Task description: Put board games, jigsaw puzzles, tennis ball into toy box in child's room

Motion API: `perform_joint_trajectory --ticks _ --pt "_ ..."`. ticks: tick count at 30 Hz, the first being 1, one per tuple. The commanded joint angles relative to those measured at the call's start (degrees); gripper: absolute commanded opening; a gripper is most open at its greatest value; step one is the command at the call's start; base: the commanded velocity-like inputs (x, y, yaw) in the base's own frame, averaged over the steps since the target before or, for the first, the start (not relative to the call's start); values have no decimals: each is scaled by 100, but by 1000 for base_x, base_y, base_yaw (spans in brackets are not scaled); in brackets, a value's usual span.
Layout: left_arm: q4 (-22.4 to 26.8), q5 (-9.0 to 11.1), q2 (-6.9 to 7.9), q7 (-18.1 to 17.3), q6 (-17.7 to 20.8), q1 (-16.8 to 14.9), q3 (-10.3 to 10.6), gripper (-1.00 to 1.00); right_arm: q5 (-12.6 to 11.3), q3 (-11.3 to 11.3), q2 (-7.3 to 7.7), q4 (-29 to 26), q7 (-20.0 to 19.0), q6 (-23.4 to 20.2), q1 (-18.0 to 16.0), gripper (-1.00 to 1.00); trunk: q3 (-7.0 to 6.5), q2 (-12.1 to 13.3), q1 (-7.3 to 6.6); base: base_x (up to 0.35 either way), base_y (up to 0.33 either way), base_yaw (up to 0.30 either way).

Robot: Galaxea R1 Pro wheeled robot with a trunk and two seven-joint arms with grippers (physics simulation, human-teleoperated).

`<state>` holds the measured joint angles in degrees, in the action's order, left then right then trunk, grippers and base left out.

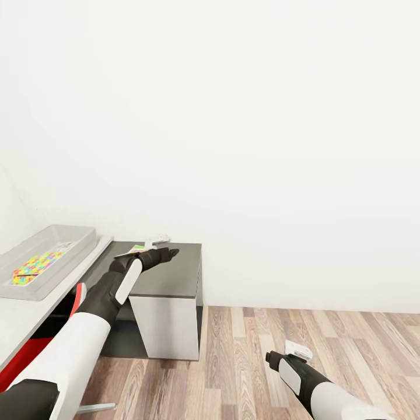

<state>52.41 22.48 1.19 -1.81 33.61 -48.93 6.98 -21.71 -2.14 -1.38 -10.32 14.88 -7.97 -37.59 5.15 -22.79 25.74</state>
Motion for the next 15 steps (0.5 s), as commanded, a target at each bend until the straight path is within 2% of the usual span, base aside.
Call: perform_joint_trajectory --ticks 1,8,12,15 --pt "7 1 3 -3 3 -5 10 100 -18 -23 -1 -14 33 -38 -2 100 13 -13 4 47 -21 0" --pt "9 -5 -14 27 -66 -3 13 100 -18 -23 3 0 34 -38 -2 100 13 -13 4 195 -110 0" --pt "1 -8 -27 32 -71 -3 12 100 -12 -23 1 9 33 -38 -2 100 13 -13 4 263 -32 4" --pt "-1 -8 -23 43 -67 -3 10 100 -10 -23 3 12 34 -41 -2 100 13 -13 4 120 -9 72"
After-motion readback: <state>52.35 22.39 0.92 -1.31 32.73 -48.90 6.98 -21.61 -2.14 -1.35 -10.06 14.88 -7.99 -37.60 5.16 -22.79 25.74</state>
